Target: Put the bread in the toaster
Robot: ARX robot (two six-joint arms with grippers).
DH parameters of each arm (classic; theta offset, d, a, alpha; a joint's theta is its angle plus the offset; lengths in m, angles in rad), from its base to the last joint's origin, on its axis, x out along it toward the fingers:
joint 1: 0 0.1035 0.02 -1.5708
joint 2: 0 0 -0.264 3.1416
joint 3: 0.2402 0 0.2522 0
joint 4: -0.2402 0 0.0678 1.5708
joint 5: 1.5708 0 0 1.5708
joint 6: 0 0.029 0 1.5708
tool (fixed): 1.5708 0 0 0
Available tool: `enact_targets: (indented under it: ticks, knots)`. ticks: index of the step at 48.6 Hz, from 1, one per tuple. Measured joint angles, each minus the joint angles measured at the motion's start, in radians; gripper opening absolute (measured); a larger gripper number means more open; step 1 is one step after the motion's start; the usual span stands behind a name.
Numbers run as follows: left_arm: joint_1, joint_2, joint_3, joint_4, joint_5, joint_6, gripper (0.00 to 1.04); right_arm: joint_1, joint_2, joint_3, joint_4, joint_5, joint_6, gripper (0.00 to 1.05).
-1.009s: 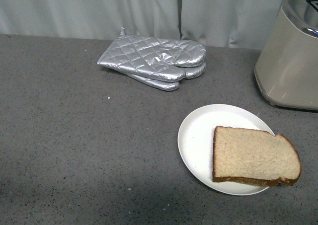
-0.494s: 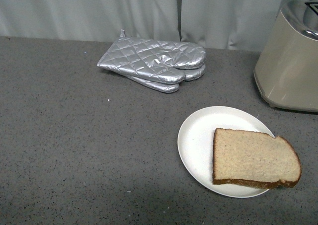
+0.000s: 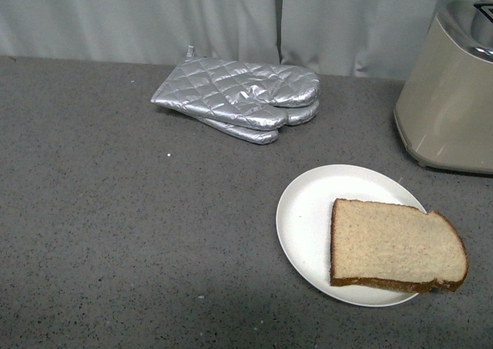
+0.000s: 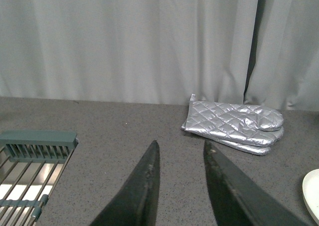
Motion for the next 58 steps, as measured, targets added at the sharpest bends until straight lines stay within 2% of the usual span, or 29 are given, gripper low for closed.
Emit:
enact_targets:
  ticks: [3, 8, 13, 19, 25, 33, 46, 58]
  knots:
    - [0.0, 0.0, 0.0, 0.0, 0.0, 0.0, 0.44, -0.002, 0.138, 0.033, -0.023, -0.005, 0.105, 0.95]
    - [0.0, 0.0, 0.0, 0.0, 0.0, 0.0, 0.67, -0.093, 0.511, 0.054, 0.253, 0.012, 0.267, 0.95]
    - [0.0, 0.0, 0.0, 0.0, 0.0, 0.0, 0.81, -0.126, 0.752, 0.087, 0.403, 0.049, 0.349, 0.95]
    - [0.0, 0.0, 0.0, 0.0, 0.0, 0.0, 0.99, -0.107, 1.017, 0.097, 0.502, 0.092, 0.44, 0.95]
    - [0.0, 0.0, 0.0, 0.0, 0.0, 0.002, 0.98, -0.058, 1.25, 0.071, 0.583, 0.122, 0.527, 0.95]
    - [0.0, 0.0, 0.0, 0.0, 0.0, 0.002, 0.98, -0.034, 1.413, 0.056, 0.674, 0.131, 0.587, 0.95]
    - [0.0, 0.0, 0.0, 0.0, 0.0, 0.002, 0.98, 0.007, 1.601, 0.058, 0.8, 0.111, 0.662, 0.95]
    - [0.0, 0.0, 0.0, 0.0, 0.0, 0.002, 0.98, 0.056, 1.839, 0.098, 0.977, 0.046, 0.798, 0.95]
